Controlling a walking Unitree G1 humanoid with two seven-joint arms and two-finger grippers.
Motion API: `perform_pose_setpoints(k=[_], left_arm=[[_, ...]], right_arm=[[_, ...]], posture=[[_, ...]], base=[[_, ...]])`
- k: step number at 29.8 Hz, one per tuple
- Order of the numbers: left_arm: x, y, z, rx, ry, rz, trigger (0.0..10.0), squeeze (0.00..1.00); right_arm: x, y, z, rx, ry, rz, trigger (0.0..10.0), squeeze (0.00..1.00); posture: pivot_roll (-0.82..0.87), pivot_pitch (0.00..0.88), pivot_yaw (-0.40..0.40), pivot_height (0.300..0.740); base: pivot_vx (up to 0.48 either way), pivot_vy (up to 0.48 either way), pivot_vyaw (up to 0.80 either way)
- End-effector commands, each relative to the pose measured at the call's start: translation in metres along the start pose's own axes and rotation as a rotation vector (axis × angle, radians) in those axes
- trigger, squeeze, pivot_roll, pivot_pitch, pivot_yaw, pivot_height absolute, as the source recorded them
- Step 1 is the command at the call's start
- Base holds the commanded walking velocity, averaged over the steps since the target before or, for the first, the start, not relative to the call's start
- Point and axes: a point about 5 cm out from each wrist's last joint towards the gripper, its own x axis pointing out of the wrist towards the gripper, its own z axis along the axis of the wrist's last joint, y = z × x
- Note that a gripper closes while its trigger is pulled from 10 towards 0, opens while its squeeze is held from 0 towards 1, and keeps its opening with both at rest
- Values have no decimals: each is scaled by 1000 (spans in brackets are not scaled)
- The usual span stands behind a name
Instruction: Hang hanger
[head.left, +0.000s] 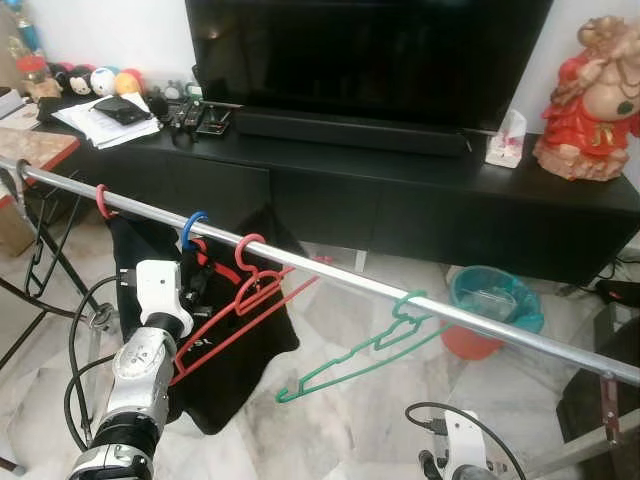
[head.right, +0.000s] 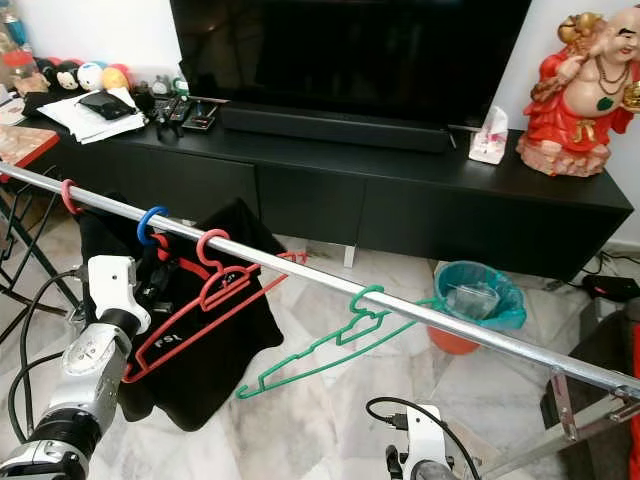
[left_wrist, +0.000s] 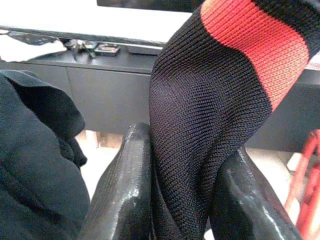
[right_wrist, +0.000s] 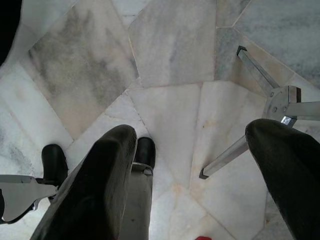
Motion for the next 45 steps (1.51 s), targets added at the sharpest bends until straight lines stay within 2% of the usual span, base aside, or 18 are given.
perform_pose_setpoints(k=[1, 4, 7, 10, 17, 22, 27, 32, 33, 34, 35, 45], left_arm=[[11, 0, 20, 24, -57, -24, 10000, 0], [16, -1, 19, 22, -25, -38, 10000, 0], [22, -3, 12, 38, 55, -37, 10000, 0], [26, -3, 9, 12, 89, -16, 10000, 0], [31, -4, 6, 14, 152, 12, 10000, 0], [30, -4, 1, 16, 192, 14, 10000, 0], [23, -8, -16, 28, 267, 10, 10000, 0], [17, -11, -24, 26, 280, 1, 10000, 0], [15, -11, -25, 14, 271, 7, 10000, 306], [15, -11, -25, 9, 268, 10, 10000, 306], [15, -10, -25, 8, 262, 13, 10000, 1000], [16, -9, -17, 11, 187, 20, 10000, 1000]], right_arm=[[0, -1, -2, 9, 8, -6, 10000, 0], [0, 0, -2, 9, 7, -5, 10000, 0], [0, 1, -2, 16, 5, -3, 10000, 0], [0, 2, -2, 18, 5, -3, 10000, 0], [0, 2, -2, 24, 4, -5, 10000, 0], [0, 2, -2, 25, 4, -5, 10000, 0], [0, 2, -2, 25, 5, -5, 10000, 0], [0, 1, -2, 25, 4, -5, 10000, 0], [0, 1, -2, 25, 4, -6, 10000, 0], [0, 1, -2, 24, 4, -6, 10000, 0], [0, 1, -2, 24, 4, -6, 10000, 0], [0, 1, -2, 22, 2, -4, 10000, 0]], posture=[[5, 0, -26, 740], [1, 0, -18, 740], [-5, 0, -9, 740], [-12, 0, -3, 740], [-12, 0, -3, 740], [-12, 0, -3, 740], [-13, 0, 2, 740], [-12, 0, -1, 740], [-12, 0, -1, 740], [-12, 0, -1, 740], [-12, 0, -1, 740], [-8, 0, -4, 740]], base=[[0, 0, 0], [0, 0, 0], [0, 0, 0], [0, 0, 0], [0, 0, 0], [0, 0, 0], [0, 0, 0], [0, 0, 0], [0, 0, 0], [0, 0, 0], [0, 0, 0], [0, 0, 0]])
